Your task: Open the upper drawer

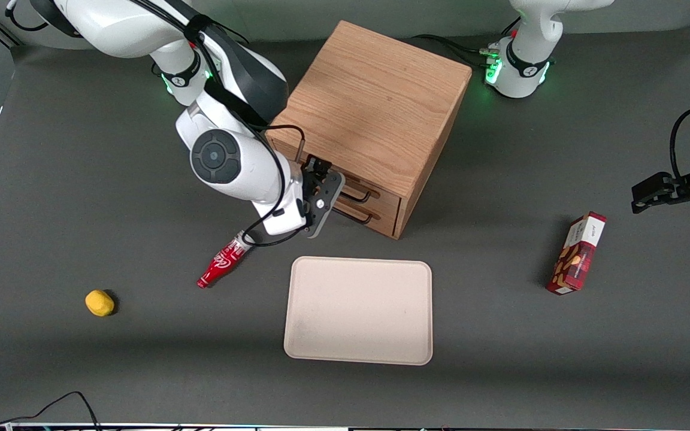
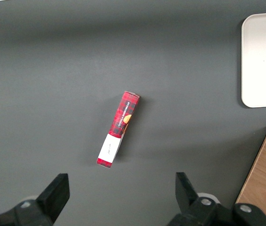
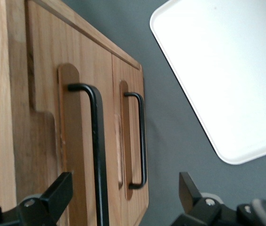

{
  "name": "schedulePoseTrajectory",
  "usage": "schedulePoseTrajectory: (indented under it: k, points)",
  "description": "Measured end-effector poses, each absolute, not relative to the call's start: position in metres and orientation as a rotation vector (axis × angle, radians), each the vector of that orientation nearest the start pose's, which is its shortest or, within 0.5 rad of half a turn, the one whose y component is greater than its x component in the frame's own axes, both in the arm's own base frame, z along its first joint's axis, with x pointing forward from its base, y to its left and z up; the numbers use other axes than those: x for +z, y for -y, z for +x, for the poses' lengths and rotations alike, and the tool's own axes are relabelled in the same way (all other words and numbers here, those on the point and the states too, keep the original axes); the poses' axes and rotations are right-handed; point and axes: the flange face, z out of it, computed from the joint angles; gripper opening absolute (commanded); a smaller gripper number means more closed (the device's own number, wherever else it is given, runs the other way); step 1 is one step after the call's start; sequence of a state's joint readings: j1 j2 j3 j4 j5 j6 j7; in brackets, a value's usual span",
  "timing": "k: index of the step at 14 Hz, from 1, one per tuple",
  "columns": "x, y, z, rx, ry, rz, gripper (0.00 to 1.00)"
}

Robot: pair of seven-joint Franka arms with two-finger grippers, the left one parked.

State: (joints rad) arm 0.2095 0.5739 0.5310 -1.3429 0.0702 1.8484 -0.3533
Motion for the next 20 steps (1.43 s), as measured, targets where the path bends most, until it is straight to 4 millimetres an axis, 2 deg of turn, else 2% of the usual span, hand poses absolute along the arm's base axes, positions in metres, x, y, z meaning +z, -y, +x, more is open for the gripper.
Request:
schedulePoseTrajectory:
  k: [4, 8, 11, 14, 20]
  points:
    - [0.413, -0.428, 0.569, 0.080, 1.340, -2.442, 1.00]
    - [0.401, -0.423, 0.576, 0.077, 1.356, -2.430, 1.00]
    - [0.400, -0.418, 0.581, 0.066, 1.379, -2.430, 1.00]
    - [0.398, -0.400, 0.597, 0.037, 1.385, -2.485, 1.00]
    - [0.407, -0.351, 0.648, -0.076, 1.354, -2.588, 1.00]
